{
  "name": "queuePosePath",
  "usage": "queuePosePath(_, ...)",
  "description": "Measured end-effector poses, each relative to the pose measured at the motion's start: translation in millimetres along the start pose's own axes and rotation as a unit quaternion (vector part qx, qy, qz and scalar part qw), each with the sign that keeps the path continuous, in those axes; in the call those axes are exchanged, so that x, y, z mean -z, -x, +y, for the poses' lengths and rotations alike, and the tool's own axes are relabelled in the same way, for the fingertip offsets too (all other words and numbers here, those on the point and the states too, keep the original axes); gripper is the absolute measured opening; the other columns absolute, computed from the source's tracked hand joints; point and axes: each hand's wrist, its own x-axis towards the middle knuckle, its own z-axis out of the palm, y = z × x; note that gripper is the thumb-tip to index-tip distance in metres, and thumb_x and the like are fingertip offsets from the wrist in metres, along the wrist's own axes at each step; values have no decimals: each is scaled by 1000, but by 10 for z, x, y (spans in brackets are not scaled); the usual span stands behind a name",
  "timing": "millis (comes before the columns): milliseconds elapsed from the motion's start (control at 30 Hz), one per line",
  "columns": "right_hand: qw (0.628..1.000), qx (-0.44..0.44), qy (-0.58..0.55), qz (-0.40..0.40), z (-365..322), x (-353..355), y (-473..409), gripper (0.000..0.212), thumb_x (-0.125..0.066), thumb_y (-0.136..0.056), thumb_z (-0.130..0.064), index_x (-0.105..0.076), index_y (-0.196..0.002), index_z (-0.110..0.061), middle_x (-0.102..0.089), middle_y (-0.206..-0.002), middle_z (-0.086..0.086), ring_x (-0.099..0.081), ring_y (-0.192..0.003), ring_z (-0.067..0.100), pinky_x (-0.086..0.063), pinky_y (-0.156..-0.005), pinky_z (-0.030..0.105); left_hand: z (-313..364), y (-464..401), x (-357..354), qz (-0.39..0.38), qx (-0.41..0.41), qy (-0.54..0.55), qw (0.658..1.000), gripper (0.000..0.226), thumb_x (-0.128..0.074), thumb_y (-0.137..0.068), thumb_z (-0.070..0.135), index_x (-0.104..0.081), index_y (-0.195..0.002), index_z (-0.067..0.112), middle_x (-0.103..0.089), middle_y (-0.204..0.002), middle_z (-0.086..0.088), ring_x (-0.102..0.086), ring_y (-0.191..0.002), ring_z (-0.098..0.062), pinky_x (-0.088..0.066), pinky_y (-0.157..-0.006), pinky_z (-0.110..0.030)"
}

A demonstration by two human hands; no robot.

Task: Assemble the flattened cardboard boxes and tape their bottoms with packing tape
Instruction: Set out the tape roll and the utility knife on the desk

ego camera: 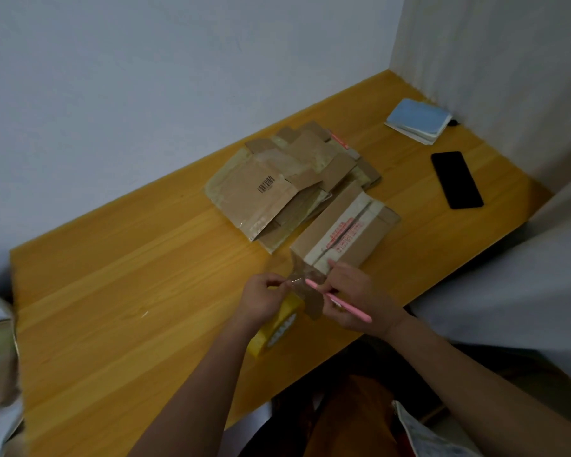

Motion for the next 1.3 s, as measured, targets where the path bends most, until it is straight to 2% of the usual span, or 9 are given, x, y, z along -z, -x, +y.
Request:
queuePosePath(233,996,-76,-54,-7,-40,106,-2,16,-54,-76,-18,-53,-67,-5,-53,-64,7,-60,-66,26,-50,-100,42,6,15,-12,13,13,6,1000,17,-63,-94,21,-74,-89,8,-70,-94,-5,-61,-84,-18,-47,-75,-33)
queuePosePath(333,981,-147,-113,53,-71,117,-45,8,-57,-77,-15,-54,-70,-11,-54,-67,6,-55,-59,29,-53,-80,61,17,19,-10,5,14,9,1000,17,-62,-95,22,-73,-88,11,-69,-94,-3,-59,-82,-15,-45,-72,-30)
queuePosePath(433,977,-170,-123,49,-130,54,-85,9,-59,-82,-17,-58,-78,-9,-55,-73,7,-53,-64,24,-55,-69,52,16,6,-17,-2,10,2,1000,18,-60,-96,23,-73,-89,12,-67,-95,0,-58,-84,-13,-43,-76,-30)
queuePosePath(533,986,-155,-66,-10,-160,15,-65,22,-54,-85,-27,-64,-84,-6,-57,-75,3,-46,-67,8,-46,-85,19,13,19,-24,-1,3,-12,1000,17,-61,-95,24,-72,-90,13,-66,-93,3,-58,-88,-13,-45,-81,-31)
queuePosePath(667,991,-122,-19,-50,-91,9,-19,14,-54,-82,-19,-56,-74,-7,-52,-64,1,-47,-60,12,-30,-114,23,-31,32,84,42,20,19,999,15,-61,-95,21,-71,-88,12,-62,-84,9,-56,-79,-8,-41,-76,-28)
queuePosePath(833,990,-135,-43,-6,-207,39,-129,11,-56,-83,-20,-59,-83,-9,-54,-76,1,-41,-68,9,-37,-63,14,-185,81,341,77,47,68,994,15,-63,-94,19,-73,-87,11,-66,-87,-1,-58,-81,-16,-45,-71,-29)
queuePosePath(933,999,-16,41,17,-309,-145,-270,4,-52,-90,-16,-55,-93,-17,-60,-81,1,-45,-75,9,-45,-69,22,-286,189,539,103,43,98,989,13,-63,-93,16,-72,-84,12,-66,-86,-2,-58,-80,-15,-46,-73,-28)
queuePosePath(1100,991,-15,101,-88,-595,-475,-584,20,-55,-91,-21,-67,-106,-16,-66,-98,2,-56,-86,14,-45,-69,21,-424,390,907,139,31,124,982,14,-61,-94,12,-70,-83,9,-63,-82,-2,-56,-78,-15,-45,-74,-30)
queuePosePath(1300,944,-166,103,-264,-543,-1112,-484,48,-44,-98,-4,-39,-145,-17,-50,-134,6,-48,-118,18,-43,-90,27,-743,588,1134,146,0,79,986,11,-60,-94,7,-70,-93,1,-62,-86,7,-55,-79,-2,-39,-65,-4)
